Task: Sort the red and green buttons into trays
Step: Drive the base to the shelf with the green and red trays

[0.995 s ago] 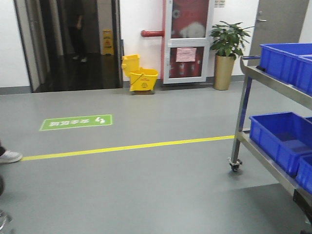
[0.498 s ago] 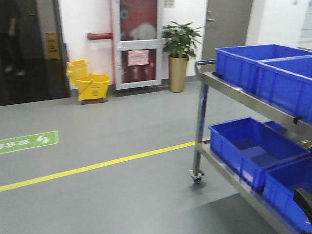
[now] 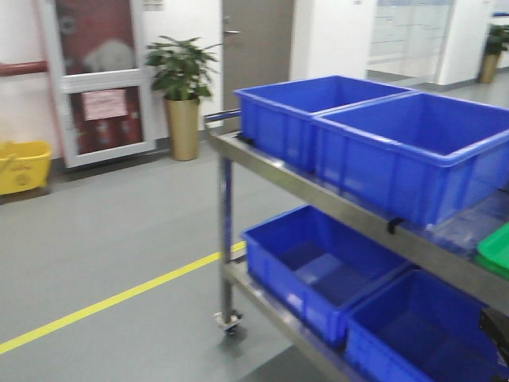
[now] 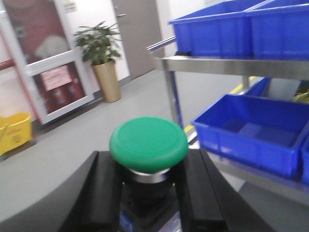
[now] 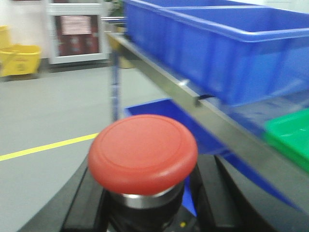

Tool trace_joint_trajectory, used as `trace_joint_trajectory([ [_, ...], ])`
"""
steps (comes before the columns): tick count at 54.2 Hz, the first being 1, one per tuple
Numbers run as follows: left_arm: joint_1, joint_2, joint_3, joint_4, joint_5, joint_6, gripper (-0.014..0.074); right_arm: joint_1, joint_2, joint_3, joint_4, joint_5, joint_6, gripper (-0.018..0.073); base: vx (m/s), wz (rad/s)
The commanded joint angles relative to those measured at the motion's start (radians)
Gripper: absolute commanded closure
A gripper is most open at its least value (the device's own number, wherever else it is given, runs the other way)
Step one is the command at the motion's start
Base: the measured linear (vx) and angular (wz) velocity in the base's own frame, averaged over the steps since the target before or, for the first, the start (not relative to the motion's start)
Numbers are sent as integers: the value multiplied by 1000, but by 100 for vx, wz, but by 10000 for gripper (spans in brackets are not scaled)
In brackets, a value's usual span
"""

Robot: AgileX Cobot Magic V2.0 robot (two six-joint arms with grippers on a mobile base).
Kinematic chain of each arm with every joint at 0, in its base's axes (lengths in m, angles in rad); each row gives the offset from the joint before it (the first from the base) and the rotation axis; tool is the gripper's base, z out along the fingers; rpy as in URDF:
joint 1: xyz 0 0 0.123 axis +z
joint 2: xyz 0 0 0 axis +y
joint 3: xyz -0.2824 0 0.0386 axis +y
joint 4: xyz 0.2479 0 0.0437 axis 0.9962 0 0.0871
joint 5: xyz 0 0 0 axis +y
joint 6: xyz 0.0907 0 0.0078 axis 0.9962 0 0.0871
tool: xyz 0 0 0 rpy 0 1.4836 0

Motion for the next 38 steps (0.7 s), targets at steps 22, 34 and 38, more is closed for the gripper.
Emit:
trace_joint_trajectory([
  [22, -4, 6, -33, -6, -80, -11, 596, -3, 18, -30, 1, -43, -2, 557, 34, -80],
  [34, -4, 6, -33, -6, -81, -11, 596, -3, 15, -30, 1, -43, -2, 557, 22, -88],
  [38, -4, 6, -33, -6, -80, -11, 596, -3, 15, -30, 1, -43, -2, 557, 18, -71],
])
